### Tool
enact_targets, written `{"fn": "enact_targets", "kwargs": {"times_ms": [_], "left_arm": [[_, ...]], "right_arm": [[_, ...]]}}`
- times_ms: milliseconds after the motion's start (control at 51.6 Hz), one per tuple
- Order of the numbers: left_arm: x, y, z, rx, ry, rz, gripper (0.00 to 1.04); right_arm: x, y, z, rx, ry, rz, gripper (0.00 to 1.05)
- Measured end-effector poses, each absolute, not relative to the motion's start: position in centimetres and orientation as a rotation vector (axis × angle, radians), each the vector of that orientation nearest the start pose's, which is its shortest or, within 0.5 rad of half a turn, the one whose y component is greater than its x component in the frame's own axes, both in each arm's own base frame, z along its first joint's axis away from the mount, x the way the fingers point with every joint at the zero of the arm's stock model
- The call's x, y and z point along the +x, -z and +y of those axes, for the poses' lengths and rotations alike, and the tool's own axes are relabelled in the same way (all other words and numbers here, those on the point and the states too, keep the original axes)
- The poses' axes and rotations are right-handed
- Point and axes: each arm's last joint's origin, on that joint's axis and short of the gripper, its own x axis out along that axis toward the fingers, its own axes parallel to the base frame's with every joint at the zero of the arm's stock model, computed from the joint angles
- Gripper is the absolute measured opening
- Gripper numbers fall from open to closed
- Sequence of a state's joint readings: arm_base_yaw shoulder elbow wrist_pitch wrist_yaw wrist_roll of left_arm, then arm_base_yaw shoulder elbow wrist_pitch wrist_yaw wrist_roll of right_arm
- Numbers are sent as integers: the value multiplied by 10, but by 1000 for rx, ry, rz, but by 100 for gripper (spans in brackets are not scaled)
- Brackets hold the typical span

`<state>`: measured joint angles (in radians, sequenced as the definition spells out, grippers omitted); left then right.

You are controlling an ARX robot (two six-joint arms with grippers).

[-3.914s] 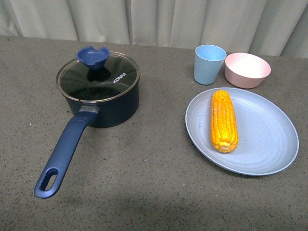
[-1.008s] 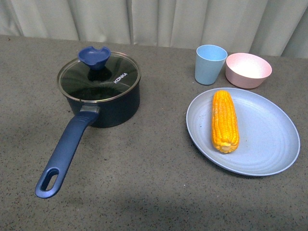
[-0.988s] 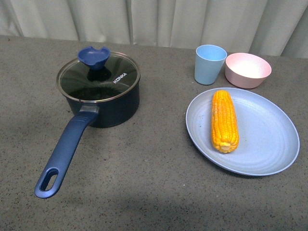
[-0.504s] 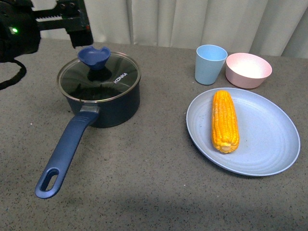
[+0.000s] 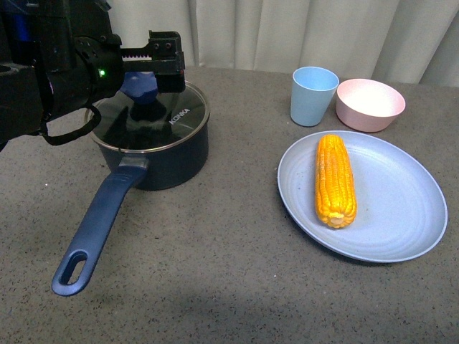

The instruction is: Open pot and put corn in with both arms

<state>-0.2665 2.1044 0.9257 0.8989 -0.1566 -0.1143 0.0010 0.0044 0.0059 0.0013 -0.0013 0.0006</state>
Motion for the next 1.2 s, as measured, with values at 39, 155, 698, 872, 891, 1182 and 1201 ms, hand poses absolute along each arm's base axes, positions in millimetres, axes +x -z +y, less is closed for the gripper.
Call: {"fn": "enact_targets", "kwargs": {"times_ms": [39,155,698,872,891,1182,1201], "left_arm": [[385,-98,-100,-56,93,291,98],[387,-92,-101,-65,99,320,98],[387,-85,-103,-40,113,337,64],[387,-88,-104,-29,119,306,62],[387,-88,-104,-27,120,304,62],[383,-126,-92,-81,85,165,62],[383,-130,-88,-87,79,147,62]], "right_arm": [[98,-165,0,1,-2,-3,96],[98,-165,0,1,-2,-3,96],[98,-165,0,1,-2,-3,96],[98,-165,0,1,-2,-3,96],[98,-165,0,1,-2,-3,96],[98,-165,0,1,-2,-3,96],[98,-165,0,1,-2,-3,96]]}}
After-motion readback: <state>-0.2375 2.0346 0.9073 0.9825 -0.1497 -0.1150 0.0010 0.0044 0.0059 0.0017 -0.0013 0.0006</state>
